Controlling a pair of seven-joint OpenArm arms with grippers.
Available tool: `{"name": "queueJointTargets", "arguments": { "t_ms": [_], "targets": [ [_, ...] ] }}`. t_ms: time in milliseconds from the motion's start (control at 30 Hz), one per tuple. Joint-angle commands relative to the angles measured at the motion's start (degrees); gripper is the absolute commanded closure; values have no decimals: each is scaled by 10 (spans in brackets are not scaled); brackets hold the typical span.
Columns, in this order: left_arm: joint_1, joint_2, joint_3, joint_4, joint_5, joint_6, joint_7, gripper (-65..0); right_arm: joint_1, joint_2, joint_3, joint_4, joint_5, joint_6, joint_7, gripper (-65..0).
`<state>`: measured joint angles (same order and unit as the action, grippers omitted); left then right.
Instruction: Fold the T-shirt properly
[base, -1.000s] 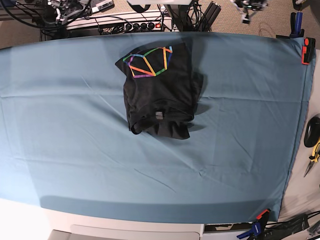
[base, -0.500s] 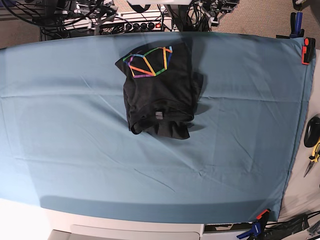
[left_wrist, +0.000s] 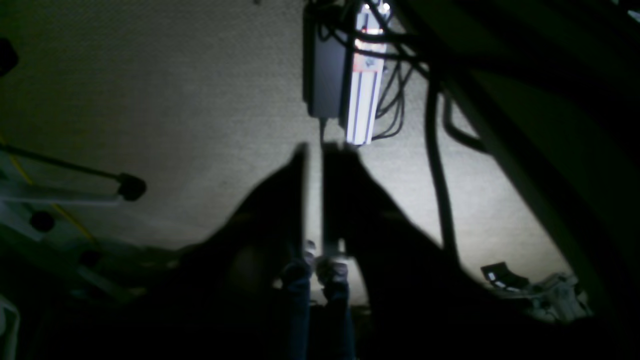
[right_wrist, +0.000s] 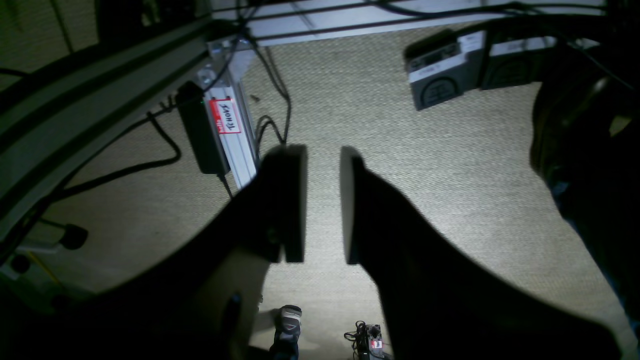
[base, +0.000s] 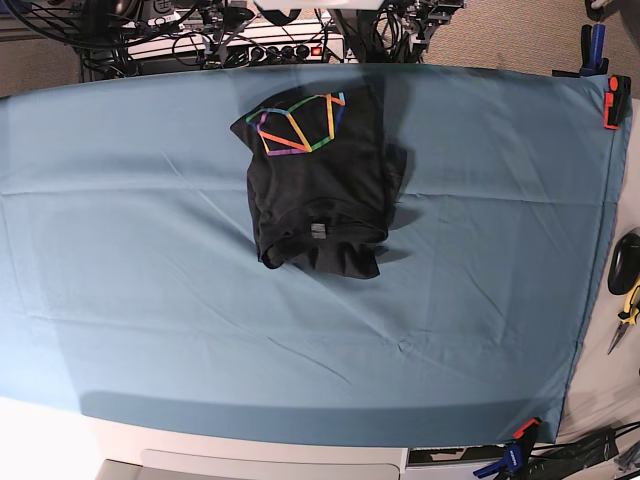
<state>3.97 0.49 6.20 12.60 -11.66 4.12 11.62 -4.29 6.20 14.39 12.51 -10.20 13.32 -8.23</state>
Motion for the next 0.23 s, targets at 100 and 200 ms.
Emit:
{"name": "queueJointTargets", "arguments": {
  "t_ms": [100,200],
  "targets": [
    [-2,15,0,12,-6,-15,1,-33,0,2,-1,3,3,2,14,-117],
    [-5,15,0,12,-6,-15,0,-33,0,3,-1,3,3,2,23,-117]
  ]
}}
